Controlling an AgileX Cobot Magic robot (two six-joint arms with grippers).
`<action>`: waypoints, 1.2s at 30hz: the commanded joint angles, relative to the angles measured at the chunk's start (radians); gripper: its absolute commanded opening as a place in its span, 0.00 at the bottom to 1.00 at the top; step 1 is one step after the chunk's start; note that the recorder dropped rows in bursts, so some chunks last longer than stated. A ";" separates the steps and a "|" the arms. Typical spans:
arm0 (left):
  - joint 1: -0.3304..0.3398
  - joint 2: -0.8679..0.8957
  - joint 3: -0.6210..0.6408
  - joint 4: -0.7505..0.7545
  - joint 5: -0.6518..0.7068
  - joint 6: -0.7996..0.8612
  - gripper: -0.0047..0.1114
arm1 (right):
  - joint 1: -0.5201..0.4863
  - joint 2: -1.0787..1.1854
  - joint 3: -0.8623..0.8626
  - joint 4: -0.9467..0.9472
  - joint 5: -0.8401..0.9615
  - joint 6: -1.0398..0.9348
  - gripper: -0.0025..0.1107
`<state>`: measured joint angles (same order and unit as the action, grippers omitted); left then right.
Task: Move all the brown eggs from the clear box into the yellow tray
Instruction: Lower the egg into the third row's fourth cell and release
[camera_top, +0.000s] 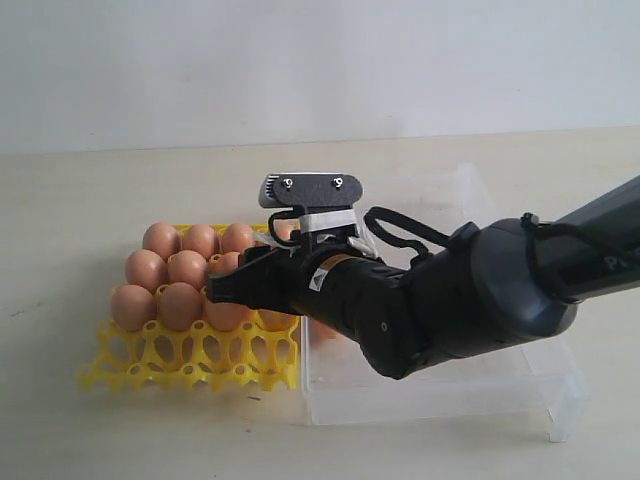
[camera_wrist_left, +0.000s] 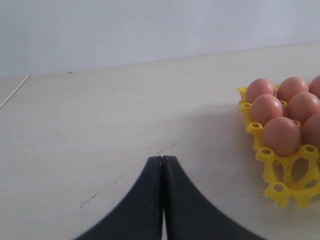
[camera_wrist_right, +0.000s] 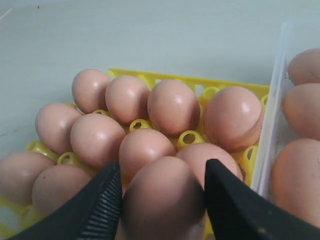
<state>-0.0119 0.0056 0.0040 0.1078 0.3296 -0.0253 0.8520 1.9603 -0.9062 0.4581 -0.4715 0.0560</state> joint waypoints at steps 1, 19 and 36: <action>0.001 -0.006 -0.004 -0.003 -0.010 -0.004 0.04 | 0.000 0.020 0.001 0.014 -0.004 -0.006 0.02; 0.001 -0.006 -0.004 -0.003 -0.010 -0.004 0.04 | 0.000 0.023 0.001 0.020 -0.004 -0.034 0.03; 0.001 -0.006 -0.004 -0.003 -0.010 -0.004 0.04 | 0.000 0.015 0.001 0.038 0.021 -0.056 0.51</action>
<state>-0.0119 0.0056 0.0040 0.1078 0.3296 -0.0253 0.8520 1.9842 -0.9062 0.4902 -0.4423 0.0109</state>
